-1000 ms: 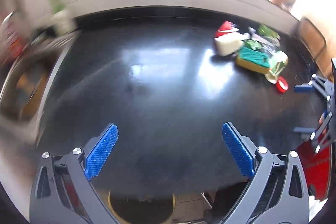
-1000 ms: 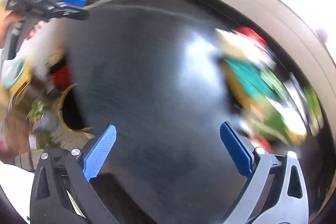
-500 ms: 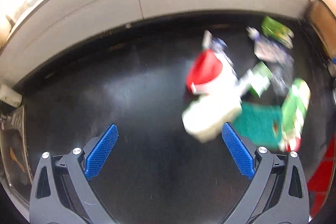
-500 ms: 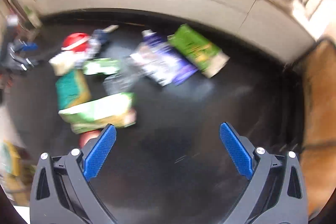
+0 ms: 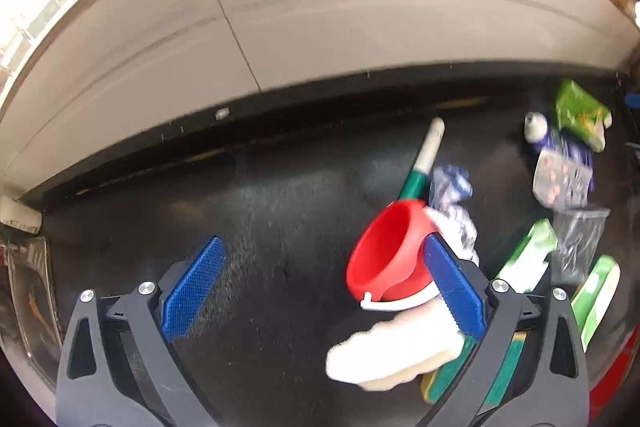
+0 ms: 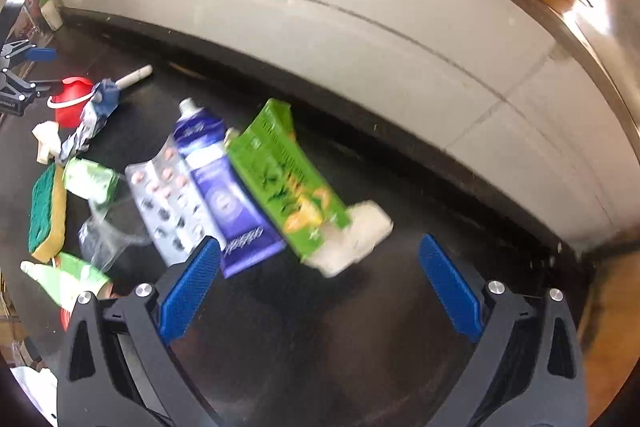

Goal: Collect trash
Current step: 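Return both grippers to the countertop trash, then grasp the red cap with the left gripper while the right grasps the green box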

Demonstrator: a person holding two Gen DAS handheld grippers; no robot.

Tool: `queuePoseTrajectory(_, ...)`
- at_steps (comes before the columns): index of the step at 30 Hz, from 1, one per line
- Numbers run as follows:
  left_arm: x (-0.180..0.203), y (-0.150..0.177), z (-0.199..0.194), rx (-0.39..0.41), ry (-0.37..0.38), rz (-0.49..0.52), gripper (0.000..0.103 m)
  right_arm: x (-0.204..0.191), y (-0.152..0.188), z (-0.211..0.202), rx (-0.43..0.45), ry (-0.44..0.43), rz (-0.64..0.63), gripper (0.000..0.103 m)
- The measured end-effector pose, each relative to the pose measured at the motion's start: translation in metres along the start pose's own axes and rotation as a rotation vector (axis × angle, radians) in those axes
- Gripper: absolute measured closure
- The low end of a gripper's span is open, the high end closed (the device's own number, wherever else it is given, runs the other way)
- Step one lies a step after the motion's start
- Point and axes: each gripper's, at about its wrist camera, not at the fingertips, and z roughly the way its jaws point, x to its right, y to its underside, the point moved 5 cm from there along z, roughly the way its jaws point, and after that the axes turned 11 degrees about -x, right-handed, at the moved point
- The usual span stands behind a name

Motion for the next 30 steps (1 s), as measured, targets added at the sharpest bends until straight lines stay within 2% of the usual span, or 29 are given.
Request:
queuePoseTrajectory(3,0.005,-0.003,-0.015,0.016,0.049,0.026,0.006,0.005,-0.009,0.006,0.001,-0.028,-0.043,0.007)
queuePoseTrajectory(5,0.005,-0.003,-0.022,0.028,0.02,0.052,0.006,0.006,-0.013,0.007,0.011,-0.048,-0.069,0.007)
queuePoseTrajectory(7,0.005,-0.005,-0.023,0.038,-0.045,0.086,0.006,0.006,-0.016,0.01,0.012,-0.062,-0.091,0.007)
queuePoseTrajectory(10,0.002,-0.009,-0.006,-0.001,-0.084,0.102,0.006,0.009,-0.023,0.017,0.013,-0.077,-0.113,0.007)
queuePoseTrajectory(11,0.002,-0.01,-0.001,-0.005,-0.066,0.097,0.006,0.007,-0.025,0.02,0.009,-0.081,-0.115,0.007)
queuePoseTrajectory(12,0.001,-0.013,0.002,-0.002,-0.016,0.066,0.006,0.008,-0.027,0.023,0.007,-0.087,-0.116,0.007)
queuePoseTrajectory(14,-0.003,-0.016,0.012,-0.038,0.012,0.028,0.006,0.011,-0.028,0.026,0.005,-0.1,-0.119,0.007)
queuePoseTrajectory(18,-0.009,-0.018,0.012,-0.046,0.03,0.002,0.006,0.012,-0.031,0.035,-0.014,-0.137,-0.106,0.007)
queuePoseTrajectory(22,-0.013,-0.017,-0.003,-0.045,0.018,0.0,0.006,0.009,-0.034,0.041,-0.012,-0.157,-0.096,0.007)
queuePoseTrajectory(27,-0.017,-0.013,-0.02,-0.055,0.049,-0.005,0.006,0.007,-0.036,0.046,-0.017,-0.172,-0.087,0.007)
queuePoseTrajectory(29,-0.019,-0.012,-0.015,-0.08,0.091,-0.018,0.006,0.006,-0.039,0.049,-0.015,-0.177,-0.079,0.007)
queuePoseTrajectory(30,-0.018,-0.011,-0.009,-0.1,0.145,-0.03,0.006,0.006,-0.039,0.05,-0.02,-0.181,-0.073,0.007)
